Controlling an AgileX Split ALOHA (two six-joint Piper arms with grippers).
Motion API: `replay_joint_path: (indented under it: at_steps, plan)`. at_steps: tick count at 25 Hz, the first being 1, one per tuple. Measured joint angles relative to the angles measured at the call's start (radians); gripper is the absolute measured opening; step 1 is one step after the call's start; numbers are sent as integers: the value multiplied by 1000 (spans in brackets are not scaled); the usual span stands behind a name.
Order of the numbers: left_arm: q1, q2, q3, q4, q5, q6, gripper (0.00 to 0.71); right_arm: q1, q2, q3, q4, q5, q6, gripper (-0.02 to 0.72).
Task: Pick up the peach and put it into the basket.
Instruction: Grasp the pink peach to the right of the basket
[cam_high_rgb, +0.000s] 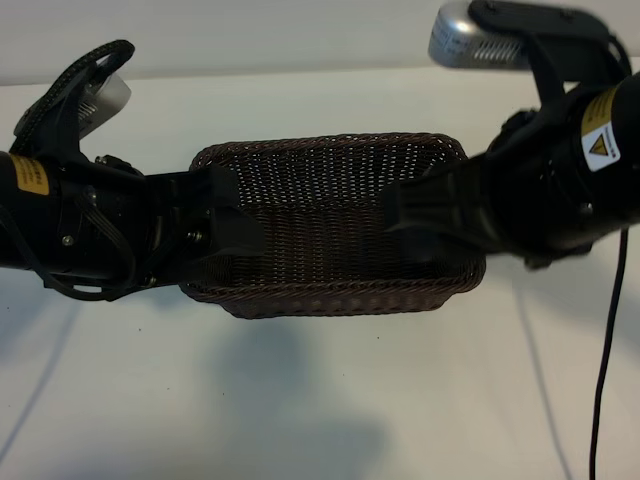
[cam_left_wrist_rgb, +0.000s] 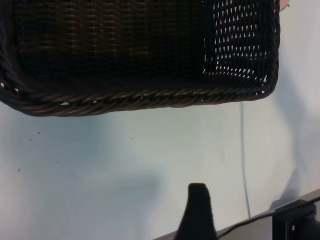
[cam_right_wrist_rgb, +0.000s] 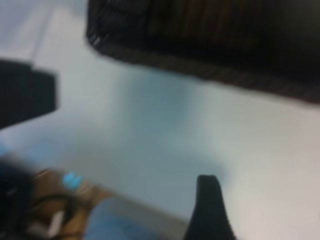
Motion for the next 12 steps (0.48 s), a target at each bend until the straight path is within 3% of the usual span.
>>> replay_joint_path:
  at_steps: [7, 12]
  plan:
    - [0, 0, 0, 0, 0, 0, 562, 0, 28, 0, -282, 26, -19, 507]
    - [0, 0, 0, 0, 0, 0, 562, 0, 67, 1, -404, 71, -33, 507]
